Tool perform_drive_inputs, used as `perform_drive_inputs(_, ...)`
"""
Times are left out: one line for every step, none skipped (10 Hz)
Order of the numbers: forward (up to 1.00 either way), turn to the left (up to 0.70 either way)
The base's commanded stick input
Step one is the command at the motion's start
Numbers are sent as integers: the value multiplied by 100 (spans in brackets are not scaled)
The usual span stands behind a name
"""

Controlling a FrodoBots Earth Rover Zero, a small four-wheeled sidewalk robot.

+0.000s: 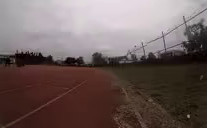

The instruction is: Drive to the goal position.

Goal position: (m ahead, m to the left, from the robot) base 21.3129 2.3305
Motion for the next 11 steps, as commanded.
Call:
perform_drive_inputs(0,0)
perform_drive_inputs(0,0)
perform_drive_inputs(0,0)
perform_drive_inputs(0,0)
perform_drive_inputs(5,0)
perform_drive_inputs(38,0)
perform_drive_inputs(70,0)
perform_drive_inputs(70,0)
perform_drive_inputs(70,0)
perform_drive_inputs(70,0)
perform_drive_inputs(70,0)
